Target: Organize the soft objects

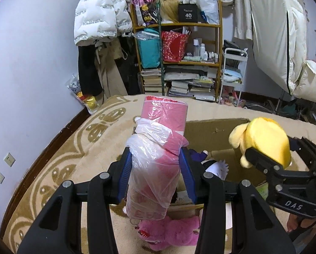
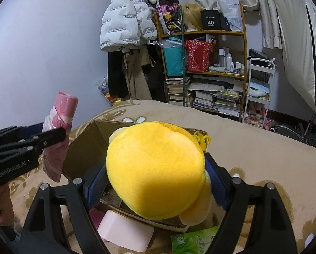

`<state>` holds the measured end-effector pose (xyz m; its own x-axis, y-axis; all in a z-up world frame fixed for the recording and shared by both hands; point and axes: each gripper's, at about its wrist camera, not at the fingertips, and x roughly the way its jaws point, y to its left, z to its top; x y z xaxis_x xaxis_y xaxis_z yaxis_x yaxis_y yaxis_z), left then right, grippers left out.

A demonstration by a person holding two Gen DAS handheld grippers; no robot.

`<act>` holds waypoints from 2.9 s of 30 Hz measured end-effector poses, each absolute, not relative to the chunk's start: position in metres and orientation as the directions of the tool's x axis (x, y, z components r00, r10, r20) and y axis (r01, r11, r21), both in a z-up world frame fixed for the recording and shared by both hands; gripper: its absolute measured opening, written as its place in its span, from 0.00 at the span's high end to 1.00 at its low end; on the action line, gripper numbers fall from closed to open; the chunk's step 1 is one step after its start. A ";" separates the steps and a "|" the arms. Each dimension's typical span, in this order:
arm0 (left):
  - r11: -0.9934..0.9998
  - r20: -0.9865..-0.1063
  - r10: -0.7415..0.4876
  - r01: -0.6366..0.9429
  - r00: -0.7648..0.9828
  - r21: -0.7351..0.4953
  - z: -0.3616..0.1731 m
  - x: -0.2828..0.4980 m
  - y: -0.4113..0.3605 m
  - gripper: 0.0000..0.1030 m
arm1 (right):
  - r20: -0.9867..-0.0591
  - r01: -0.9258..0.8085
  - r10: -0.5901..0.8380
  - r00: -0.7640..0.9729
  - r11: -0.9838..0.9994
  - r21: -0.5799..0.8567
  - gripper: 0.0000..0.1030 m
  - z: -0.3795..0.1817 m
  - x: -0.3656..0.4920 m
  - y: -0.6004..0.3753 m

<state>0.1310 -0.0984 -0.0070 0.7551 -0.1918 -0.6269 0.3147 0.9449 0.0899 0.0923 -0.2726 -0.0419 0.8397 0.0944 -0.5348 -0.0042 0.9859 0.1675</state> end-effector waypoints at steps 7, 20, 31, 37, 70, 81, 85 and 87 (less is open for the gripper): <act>0.946 -0.645 -0.180 0.311 0.743 0.094 -0.015 0.141 -0.104 0.58 | -0.538 0.000 0.090 0.838 0.986 0.166 0.15 -0.045 0.092 -0.276; 0.946 -0.703 -0.182 0.318 0.688 0.066 -0.025 0.159 -0.116 0.58 | -0.535 0.000 0.073 0.841 0.991 0.135 0.14 -0.047 0.099 -0.272; 0.956 -0.737 -0.128 0.281 0.664 0.086 -0.036 0.163 -0.106 0.45 | -0.571 -0.018 0.100 0.815 0.989 0.148 0.11 -0.059 0.105 -0.272; 0.967 -0.736 -0.095 0.238 0.671 0.092 -0.032 0.158 -0.093 0.23 | -0.573 -0.020 0.116 0.812 0.985 0.171 0.02 -0.058 0.101 -0.273; 0.970 -0.793 -0.082 0.231 0.604 0.075 0.002 0.052 -0.075 0.06 | -0.606 0.019 0.132 0.784 0.972 0.236 0.01 0.001 0.004 -0.301; 0.972 -0.869 -0.093 0.233 0.486 0.026 -0.036 0.038 -0.085 0.06 | -0.760 0.020 0.168 0.627 0.973 0.231 0.01 -0.045 0.021 -0.308; 0.970 -0.894 -0.094 0.243 0.438 0.017 -0.055 0.036 -0.092 0.06 | -0.798 0.016 0.176 0.577 0.974 0.226 0.01 -0.058 0.030 -0.310; 0.966 -0.903 -0.095 0.258 0.418 0.017 -0.065 0.035 -0.096 0.06 | -0.813 0.012 0.179 0.554 0.975 0.222 0.01 -0.065 0.034 -0.312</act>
<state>0.0355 -0.0958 -0.0654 0.4183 -0.0954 -0.9033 0.2578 0.9661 0.0173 0.0341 -0.3116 -0.0645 0.5539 0.1790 -0.8131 0.0115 0.9749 0.2225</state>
